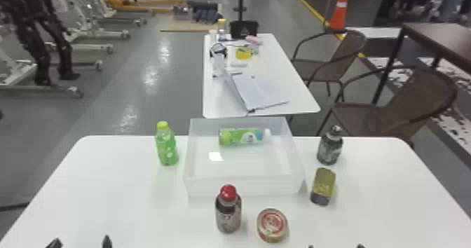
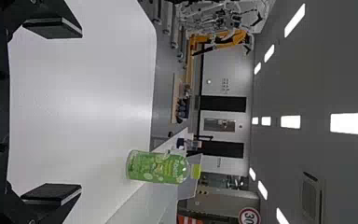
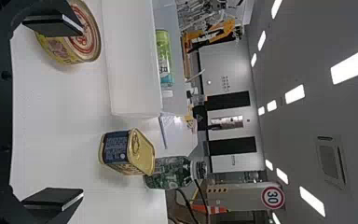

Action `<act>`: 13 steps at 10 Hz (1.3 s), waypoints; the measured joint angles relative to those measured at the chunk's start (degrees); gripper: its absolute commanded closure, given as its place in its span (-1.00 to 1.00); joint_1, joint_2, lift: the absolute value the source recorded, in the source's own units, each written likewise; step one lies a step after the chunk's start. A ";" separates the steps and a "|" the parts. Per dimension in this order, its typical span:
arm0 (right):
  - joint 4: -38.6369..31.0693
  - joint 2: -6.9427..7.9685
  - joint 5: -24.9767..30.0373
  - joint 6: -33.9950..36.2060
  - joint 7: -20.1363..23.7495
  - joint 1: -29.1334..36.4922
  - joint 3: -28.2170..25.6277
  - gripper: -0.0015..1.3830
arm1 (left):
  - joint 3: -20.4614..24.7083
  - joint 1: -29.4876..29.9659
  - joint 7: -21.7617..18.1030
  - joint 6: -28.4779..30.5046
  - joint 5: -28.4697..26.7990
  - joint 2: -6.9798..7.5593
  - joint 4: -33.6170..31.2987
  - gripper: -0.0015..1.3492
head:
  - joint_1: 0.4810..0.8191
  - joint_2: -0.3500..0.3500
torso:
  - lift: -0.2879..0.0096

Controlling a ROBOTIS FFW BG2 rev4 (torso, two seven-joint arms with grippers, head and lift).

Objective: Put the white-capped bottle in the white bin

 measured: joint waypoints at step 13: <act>-0.09 -0.08 0.08 0.00 -0.08 0.00 0.00 -0.87 | -1.65 -0.56 0.06 -0.20 0.38 0.00 0.00 -0.80 | -0.60 0.00 | 0.26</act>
